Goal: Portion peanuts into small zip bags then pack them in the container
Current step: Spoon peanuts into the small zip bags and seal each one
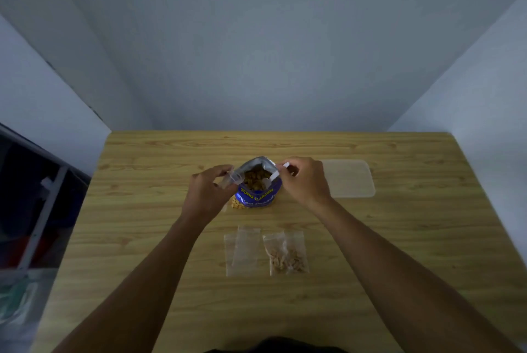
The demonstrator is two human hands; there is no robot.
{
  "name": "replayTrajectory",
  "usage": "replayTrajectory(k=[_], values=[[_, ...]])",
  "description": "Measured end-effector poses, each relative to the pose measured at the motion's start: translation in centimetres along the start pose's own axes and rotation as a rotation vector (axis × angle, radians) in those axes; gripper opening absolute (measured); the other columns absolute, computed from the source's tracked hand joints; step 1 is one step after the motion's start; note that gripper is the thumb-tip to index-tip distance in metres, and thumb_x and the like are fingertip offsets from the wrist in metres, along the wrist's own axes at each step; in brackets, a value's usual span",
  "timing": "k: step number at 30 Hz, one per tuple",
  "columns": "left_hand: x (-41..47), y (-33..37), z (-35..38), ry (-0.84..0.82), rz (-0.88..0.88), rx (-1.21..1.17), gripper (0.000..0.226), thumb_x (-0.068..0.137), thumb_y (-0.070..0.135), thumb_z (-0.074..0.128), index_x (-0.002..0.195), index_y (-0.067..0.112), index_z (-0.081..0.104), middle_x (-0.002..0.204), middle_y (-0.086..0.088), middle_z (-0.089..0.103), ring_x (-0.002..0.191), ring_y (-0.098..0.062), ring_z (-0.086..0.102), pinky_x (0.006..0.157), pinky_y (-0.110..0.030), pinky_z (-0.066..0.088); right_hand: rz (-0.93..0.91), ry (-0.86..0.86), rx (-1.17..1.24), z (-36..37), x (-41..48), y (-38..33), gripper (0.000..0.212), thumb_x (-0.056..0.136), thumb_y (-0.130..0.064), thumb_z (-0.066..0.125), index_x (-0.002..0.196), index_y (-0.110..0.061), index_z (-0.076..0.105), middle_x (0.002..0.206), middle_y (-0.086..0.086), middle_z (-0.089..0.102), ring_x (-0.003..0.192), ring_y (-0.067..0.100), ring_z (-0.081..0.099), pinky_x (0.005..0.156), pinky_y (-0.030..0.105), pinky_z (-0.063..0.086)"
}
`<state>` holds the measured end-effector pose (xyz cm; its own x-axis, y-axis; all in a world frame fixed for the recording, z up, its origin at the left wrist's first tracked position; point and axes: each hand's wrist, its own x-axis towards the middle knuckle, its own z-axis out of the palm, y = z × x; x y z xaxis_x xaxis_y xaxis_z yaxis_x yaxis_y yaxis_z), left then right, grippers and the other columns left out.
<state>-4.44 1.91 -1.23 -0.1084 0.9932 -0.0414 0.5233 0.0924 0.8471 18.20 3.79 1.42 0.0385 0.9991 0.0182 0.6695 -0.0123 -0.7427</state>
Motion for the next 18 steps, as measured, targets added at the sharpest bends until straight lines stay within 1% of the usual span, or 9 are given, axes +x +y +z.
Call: replayTrajectory(k=[2, 4, 6, 9, 13, 15, 16, 18], values=[[0.0, -0.3, 0.0, -0.007, 0.004, 0.012, 0.043, 0.079, 0.033, 0.081, 0.119, 0.020, 0.071, 0.105, 0.005, 0.074, 0.071, -0.012, 0.070, 0.066, -0.030, 0.057, 0.108, 0.001, 0.033, -0.4, 0.3, 0.1, 0.013, 0.091, -0.023, 0.070, 0.087, -0.018, 0.082, 0.071, -0.007, 0.074, 0.062, 0.004, 0.064, 0.055, 0.016, 0.041], [0.0, -0.3, 0.0, -0.011, 0.001, 0.014, 0.044, 0.079, 0.032, 0.080, 0.120, 0.020, 0.071, 0.108, 0.006, 0.074, 0.072, -0.011, 0.070, 0.068, -0.031, 0.058, 0.141, -0.020, 0.061, -0.7, 0.3, 0.1, 0.013, 0.091, -0.024, 0.070, 0.085, -0.020, 0.081, 0.067, -0.006, 0.073, 0.060, 0.007, 0.066, 0.054, 0.021, 0.048], [-0.1, -0.3, 0.1, -0.012, 0.000, 0.012, 0.044, 0.079, 0.035, 0.079, 0.120, 0.021, 0.071, 0.107, 0.008, 0.073, 0.069, -0.008, 0.070, 0.066, -0.029, 0.058, 0.171, -0.048, 0.115, -0.6, 0.1, 0.1, 0.012, 0.091, -0.024, 0.071, 0.083, -0.021, 0.080, 0.061, -0.003, 0.072, 0.053, 0.012, 0.068, 0.057, 0.028, 0.054], [-0.1, 0.0, 0.0, -0.013, -0.017, 0.004, 0.043, 0.080, 0.039, 0.078, 0.119, 0.022, 0.071, 0.105, 0.009, 0.074, 0.065, -0.005, 0.068, 0.062, -0.028, 0.057, 0.266, -0.070, 0.210, 0.0, -0.1, 0.1, 0.012, 0.092, -0.024, 0.072, 0.082, -0.022, 0.078, 0.059, 0.006, 0.072, 0.045, 0.012, 0.064, 0.060, 0.037, 0.060], [-0.3, 0.0, -0.1, -0.014, -0.012, 0.010, 0.043, 0.080, 0.040, 0.078, 0.119, 0.022, 0.071, 0.105, 0.011, 0.073, 0.062, -0.002, 0.067, 0.058, -0.026, 0.056, 0.287, -0.061, 0.248, -0.3, -0.1, 0.1, 0.014, 0.093, -0.023, 0.072, 0.079, -0.026, 0.075, 0.065, 0.011, 0.074, 0.045, 0.013, 0.063, 0.061, 0.035, 0.060], [-0.4, 0.0, -0.1, -0.011, -0.008, 0.001, 0.044, 0.081, 0.040, 0.077, 0.120, 0.022, 0.071, 0.106, 0.010, 0.073, 0.063, -0.004, 0.068, 0.058, -0.025, 0.056, 0.283, -0.064, 0.259, -0.4, 0.0, 0.1, 0.014, 0.093, -0.024, 0.072, 0.080, -0.024, 0.076, 0.067, 0.010, 0.074, 0.046, 0.015, 0.064, 0.061, 0.034, 0.059], [-0.4, 0.0, 0.0, -0.010, -0.010, -0.010, 0.044, 0.080, 0.040, 0.077, 0.120, 0.021, 0.071, 0.106, 0.010, 0.074, 0.063, -0.005, 0.068, 0.058, -0.026, 0.056, 0.288, -0.074, 0.260, -0.3, 0.0, 0.1, 0.013, 0.093, -0.025, 0.072, 0.081, -0.023, 0.076, 0.066, 0.010, 0.074, 0.046, 0.014, 0.064, 0.061, 0.034, 0.059], [-0.3, 0.0, 0.0, -0.011, -0.020, -0.021, 0.044, 0.080, 0.040, 0.078, 0.120, 0.021, 0.071, 0.106, 0.009, 0.074, 0.065, -0.008, 0.069, 0.059, -0.028, 0.056, 0.312, -0.104, 0.265, 0.3, -0.2, 0.0, 0.012, 0.092, -0.026, 0.072, 0.081, -0.025, 0.076, 0.056, 0.006, 0.070, 0.044, 0.011, 0.062, 0.062, 0.036, 0.060]])
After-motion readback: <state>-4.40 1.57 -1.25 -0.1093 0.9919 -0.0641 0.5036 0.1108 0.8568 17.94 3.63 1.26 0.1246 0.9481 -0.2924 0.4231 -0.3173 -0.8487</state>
